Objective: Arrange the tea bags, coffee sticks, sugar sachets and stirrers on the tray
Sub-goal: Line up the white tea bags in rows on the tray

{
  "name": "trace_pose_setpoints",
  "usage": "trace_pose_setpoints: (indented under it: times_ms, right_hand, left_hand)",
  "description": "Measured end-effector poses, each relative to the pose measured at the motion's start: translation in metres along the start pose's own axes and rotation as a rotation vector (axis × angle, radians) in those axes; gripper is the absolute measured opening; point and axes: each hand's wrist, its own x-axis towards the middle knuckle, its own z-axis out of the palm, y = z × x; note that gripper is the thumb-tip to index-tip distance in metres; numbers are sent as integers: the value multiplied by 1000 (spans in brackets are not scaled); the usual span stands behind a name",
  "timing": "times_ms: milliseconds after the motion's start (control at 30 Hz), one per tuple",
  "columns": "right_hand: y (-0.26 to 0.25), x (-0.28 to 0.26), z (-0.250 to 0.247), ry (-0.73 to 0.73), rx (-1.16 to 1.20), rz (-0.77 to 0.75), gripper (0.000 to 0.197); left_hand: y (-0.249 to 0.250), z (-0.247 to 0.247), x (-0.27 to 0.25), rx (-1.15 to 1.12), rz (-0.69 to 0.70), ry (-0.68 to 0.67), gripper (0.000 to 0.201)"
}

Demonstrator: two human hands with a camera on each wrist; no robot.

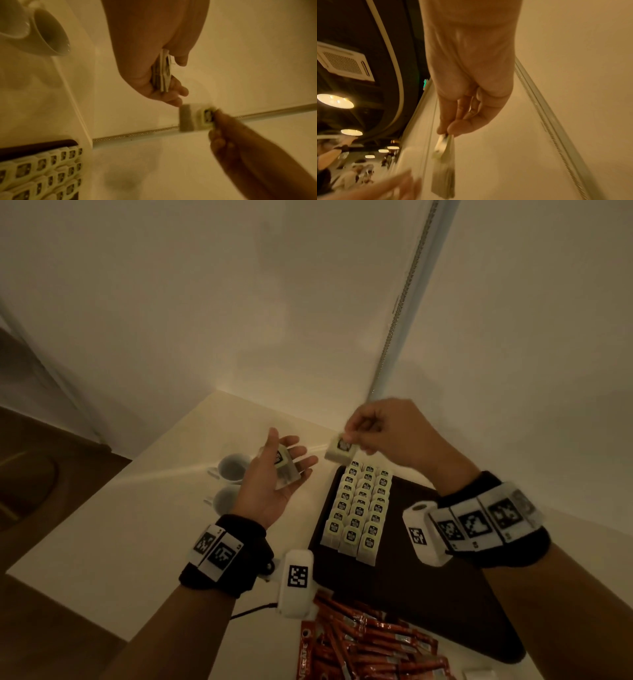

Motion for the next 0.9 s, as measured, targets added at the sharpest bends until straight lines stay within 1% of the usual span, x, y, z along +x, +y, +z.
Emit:
trace_pose_setpoints:
  times_ms: [67,200,267,367,467,633,800,900]
  right_hand:
    - [34,-9,22,-79,-82,80,9]
    - [92,-29,73,-295,-215,257,15]
    - [110,-35,96,-390,-231,301,18]
    - [123,-40,122,-467,-180,330,22]
    - [134,-40,143,-452,-209,311,22]
    - [153,-29,163,-298,-164,394,16]
    - [163,-24,171,-247,-173,404,15]
    - [165,-24,174,-234,-149,417,9]
  left_hand:
    - [2,-8,1,39,-7,13,36]
    - [8,-15,1,-5,-76,-12,35]
    - [8,-18,2,-53,-114,-36,36]
    - [6,-21,4,-98,-159,-44,44]
    - [4,-24,5,-133,-187,-34,52]
    - [8,-28,6,-141,-197,-26,63]
    - [10,-31,6,-165,-214,-31,67]
    - [8,-30,5,-146,-230,-42,68]
